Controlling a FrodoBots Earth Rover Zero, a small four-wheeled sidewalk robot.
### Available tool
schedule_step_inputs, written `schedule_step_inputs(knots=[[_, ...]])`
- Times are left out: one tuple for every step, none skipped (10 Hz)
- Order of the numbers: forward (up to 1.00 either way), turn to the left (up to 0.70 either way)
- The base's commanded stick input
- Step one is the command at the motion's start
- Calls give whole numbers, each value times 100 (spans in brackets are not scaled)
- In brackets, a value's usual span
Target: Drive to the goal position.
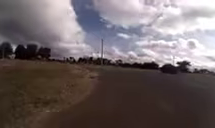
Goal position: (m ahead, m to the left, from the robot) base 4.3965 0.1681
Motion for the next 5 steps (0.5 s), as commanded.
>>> schedule_step_inputs(knots=[[73,0],[73,0],[74,0],[74,0],[74,0]])
